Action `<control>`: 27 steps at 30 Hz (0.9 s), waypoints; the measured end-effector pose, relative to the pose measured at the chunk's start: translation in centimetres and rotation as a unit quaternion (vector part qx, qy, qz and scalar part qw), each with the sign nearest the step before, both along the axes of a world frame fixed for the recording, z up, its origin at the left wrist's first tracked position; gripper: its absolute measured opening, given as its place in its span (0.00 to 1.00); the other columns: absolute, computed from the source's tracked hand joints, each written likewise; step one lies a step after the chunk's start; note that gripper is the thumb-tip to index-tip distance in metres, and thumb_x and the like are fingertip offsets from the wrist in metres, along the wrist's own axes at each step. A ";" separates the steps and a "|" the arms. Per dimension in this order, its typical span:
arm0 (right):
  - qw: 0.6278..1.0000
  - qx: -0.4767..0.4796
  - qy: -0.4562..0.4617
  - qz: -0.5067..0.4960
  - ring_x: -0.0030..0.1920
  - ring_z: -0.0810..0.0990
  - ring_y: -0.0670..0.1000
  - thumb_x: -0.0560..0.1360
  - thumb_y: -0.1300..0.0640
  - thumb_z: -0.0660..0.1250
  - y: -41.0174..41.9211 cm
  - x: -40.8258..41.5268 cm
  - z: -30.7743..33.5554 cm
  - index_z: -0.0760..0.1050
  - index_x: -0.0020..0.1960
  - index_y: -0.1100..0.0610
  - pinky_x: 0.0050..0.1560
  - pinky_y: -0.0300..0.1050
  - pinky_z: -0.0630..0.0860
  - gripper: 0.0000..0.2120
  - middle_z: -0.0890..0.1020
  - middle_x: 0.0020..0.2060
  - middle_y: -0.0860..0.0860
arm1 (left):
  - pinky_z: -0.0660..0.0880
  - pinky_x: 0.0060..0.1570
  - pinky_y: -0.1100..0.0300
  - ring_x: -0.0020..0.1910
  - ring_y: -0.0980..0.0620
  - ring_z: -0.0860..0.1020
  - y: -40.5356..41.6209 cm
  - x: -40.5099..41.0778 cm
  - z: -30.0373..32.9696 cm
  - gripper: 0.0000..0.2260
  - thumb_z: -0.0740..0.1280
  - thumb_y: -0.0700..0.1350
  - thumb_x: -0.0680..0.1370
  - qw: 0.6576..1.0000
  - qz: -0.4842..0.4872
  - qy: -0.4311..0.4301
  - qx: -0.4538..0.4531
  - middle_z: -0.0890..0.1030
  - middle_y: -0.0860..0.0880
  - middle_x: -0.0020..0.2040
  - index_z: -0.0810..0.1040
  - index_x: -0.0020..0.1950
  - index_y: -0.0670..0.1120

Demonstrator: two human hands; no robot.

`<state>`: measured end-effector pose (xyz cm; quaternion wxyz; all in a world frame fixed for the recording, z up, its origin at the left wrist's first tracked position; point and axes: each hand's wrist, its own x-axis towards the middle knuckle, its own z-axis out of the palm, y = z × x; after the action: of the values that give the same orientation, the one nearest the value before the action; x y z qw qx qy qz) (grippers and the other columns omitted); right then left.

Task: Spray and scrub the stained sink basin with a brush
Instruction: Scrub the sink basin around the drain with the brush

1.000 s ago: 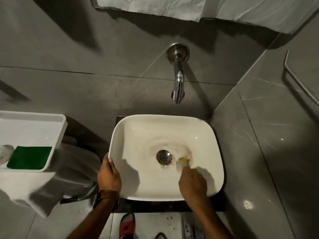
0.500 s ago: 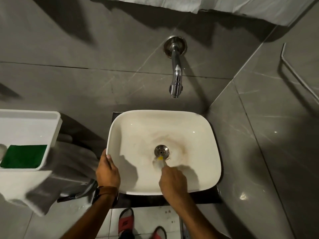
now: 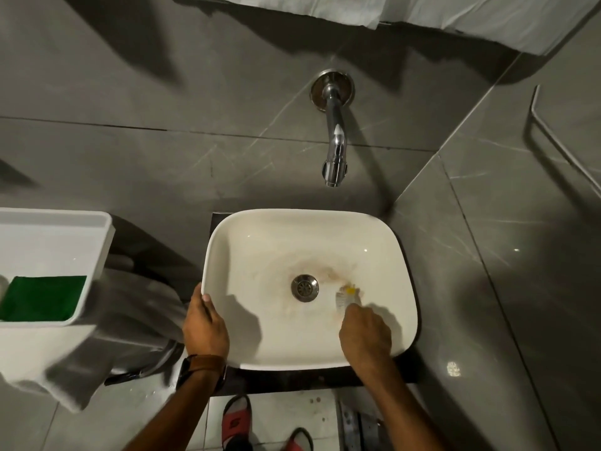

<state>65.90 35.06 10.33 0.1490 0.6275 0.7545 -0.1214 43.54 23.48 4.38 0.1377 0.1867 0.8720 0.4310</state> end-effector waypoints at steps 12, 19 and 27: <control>0.985 0.014 0.172 -0.018 0.47 0.87 0.59 0.79 0.62 0.63 4.7 -7.1 1.8 0.80 0.41 0.54 0.31 0.35 0.73 0.12 0.83 0.36 0.54 | 0.78 0.47 0.49 0.48 0.47 0.77 0.0 -0.1 -0.2 0.23 0.48 0.62 0.80 1.000 0.000 -0.026 0.002 0.78 0.44 0.56 0.66 0.70 0.54; 0.991 -0.106 0.046 0.067 0.60 0.83 0.59 0.80 0.59 0.59 -5.1 -4.4 0.7 0.77 0.62 0.54 0.57 0.50 0.79 0.14 0.84 0.58 0.55 | 0.76 0.44 0.54 0.45 0.49 0.76 0.0 -0.3 0.2 0.22 0.49 0.59 0.81 1.000 -0.001 -0.009 0.007 0.80 0.42 0.55 0.68 0.70 0.51; 0.993 0.073 0.078 0.048 0.51 0.87 0.57 0.79 0.59 0.64 4.6 -9.1 0.9 0.83 0.54 0.58 0.48 0.47 0.81 0.10 0.87 0.49 0.57 | 0.79 0.47 0.48 0.49 0.41 0.79 0.0 -0.2 -0.4 0.23 0.48 0.61 0.80 1.000 -0.003 -0.022 0.015 0.79 0.41 0.56 0.67 0.70 0.52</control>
<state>56.78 39.66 11.27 0.0496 0.5887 0.7997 -0.1073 43.31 23.43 4.00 0.1551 0.1823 0.8617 0.4475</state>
